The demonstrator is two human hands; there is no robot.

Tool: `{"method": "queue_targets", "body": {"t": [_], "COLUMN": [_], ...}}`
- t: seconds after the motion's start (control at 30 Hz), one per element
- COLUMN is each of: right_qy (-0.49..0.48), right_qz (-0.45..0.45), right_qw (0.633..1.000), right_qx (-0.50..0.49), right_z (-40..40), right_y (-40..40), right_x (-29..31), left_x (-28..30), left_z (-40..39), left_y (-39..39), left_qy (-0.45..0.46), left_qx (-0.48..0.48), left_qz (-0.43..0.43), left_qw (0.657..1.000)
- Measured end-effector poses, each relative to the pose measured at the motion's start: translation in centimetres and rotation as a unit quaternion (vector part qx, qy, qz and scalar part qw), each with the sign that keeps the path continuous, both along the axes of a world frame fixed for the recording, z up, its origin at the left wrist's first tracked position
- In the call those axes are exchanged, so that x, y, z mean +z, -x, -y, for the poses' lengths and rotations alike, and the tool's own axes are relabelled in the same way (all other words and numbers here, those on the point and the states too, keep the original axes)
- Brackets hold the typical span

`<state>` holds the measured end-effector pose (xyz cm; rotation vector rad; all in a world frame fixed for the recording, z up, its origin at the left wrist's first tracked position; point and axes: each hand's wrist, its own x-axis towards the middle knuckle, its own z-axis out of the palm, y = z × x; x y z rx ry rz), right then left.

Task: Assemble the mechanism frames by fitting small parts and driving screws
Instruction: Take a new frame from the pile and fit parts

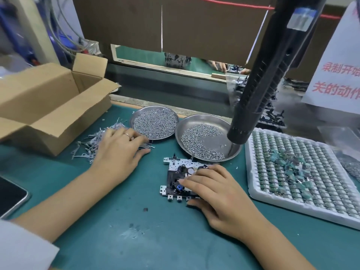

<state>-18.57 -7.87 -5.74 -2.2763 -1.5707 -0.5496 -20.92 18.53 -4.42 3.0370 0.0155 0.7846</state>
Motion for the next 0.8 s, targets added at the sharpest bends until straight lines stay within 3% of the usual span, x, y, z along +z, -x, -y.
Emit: {"method": "queue_targets", "body": {"t": [0.13, 0.27, 0.43, 0.63, 0.8], "right_qy": [-0.010, -0.020, -0.029, -0.037, -0.042], "right_qz": [-0.020, -0.039, -0.046, -0.064, -0.070], "right_qw": [1.000, 0.999, 0.998, 0.997, 0.997], "right_qx": [0.000, -0.003, -0.002, -0.004, -0.002], "right_z": [-0.10, -0.04, 0.00, 0.04, 0.01], "right_y": [0.07, 0.09, 0.12, 0.21, 0.18], "right_x": [-0.14, 0.01, 0.05, 0.13, 0.12], "left_x": [0.10, 0.27, 0.20, 0.38, 0.44], "left_z": [0.26, 0.44, 0.47, 0.13, -0.19], "left_y": [-0.69, -0.53, -0.11, -0.39, -0.52], "left_qy": [0.000, 0.078, 0.101, 0.259, 0.312], "left_qx": [-0.009, 0.015, 0.004, -0.006, -0.030], "left_qz": [0.023, 0.017, 0.035, 0.025, 0.034], "left_qw": [1.000, 0.997, 0.994, 0.966, 0.949]}}
